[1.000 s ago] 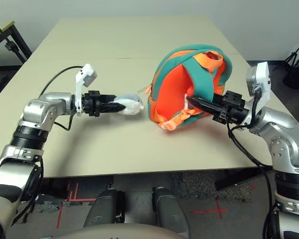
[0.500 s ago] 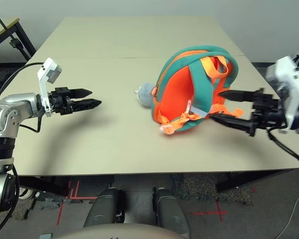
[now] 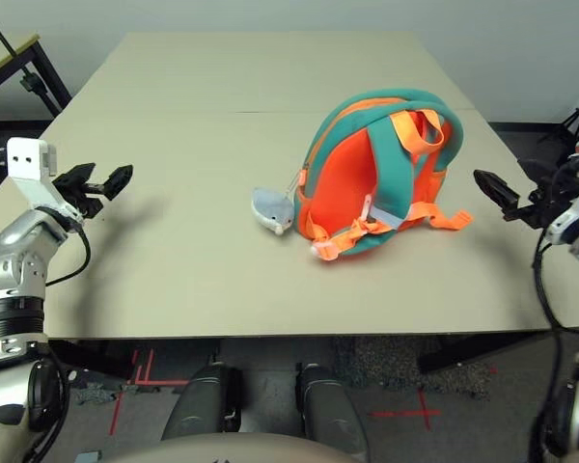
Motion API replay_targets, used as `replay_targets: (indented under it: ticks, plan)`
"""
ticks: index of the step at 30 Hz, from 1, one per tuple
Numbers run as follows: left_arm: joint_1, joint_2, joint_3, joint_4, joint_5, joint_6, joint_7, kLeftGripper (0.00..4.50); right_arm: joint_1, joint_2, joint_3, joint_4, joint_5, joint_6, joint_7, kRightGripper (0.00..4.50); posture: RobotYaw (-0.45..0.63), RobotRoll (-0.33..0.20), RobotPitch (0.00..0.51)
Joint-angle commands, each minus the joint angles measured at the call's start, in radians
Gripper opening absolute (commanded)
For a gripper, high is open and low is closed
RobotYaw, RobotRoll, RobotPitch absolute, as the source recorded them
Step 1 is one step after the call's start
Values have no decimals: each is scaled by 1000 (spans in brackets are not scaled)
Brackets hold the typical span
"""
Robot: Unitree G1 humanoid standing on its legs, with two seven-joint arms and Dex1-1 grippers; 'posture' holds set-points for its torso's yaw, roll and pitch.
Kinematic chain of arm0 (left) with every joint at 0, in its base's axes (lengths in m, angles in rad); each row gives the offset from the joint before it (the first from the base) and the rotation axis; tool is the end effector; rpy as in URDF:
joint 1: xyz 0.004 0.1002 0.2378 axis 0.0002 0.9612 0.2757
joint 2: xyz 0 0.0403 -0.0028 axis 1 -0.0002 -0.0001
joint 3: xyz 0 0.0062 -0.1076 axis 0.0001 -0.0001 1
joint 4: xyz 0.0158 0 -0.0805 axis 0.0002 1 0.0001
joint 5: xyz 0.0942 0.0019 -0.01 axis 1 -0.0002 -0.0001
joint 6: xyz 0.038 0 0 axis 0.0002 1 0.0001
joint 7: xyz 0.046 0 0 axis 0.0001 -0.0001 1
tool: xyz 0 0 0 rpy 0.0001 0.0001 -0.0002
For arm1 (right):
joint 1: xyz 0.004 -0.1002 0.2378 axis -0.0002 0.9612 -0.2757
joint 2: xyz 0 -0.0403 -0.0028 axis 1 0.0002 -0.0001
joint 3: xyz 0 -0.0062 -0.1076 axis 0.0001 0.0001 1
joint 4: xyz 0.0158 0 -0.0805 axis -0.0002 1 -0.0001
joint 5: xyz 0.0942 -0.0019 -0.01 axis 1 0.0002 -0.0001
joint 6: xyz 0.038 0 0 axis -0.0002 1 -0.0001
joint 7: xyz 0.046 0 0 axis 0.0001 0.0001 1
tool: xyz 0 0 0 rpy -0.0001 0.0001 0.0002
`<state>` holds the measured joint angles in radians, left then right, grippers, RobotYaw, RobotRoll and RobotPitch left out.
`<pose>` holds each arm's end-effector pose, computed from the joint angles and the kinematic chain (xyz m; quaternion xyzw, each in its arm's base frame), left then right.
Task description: Put the pencil case into the backpack and zip it.
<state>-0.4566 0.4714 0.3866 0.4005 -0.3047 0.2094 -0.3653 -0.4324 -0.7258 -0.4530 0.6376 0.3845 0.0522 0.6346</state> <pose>0.2661 0.3006 0.1161 -0.0252 -0.0073 0.0076 0.9996 0.2348 -0.3750 0.1339 -0.0238 -0.0207 0.0144 0.9994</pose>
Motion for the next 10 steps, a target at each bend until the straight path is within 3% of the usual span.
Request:
replay_targets:
  ticks: [1,5,10]
  plan:
    - [14,-37,33,48,18,-70,101,4500,-29,65,-17,96,-45,-125,-148,4475,123,0,80]
    - [28,-51,20,66,28,-105,132,4500,-70,106,-9,218,-110,-214,-350,4475,131,0,84]
    - [24,-53,18,91,37,-126,175,4500,-105,128,-4,305,-132,-278,-451,4475,129,0,82]
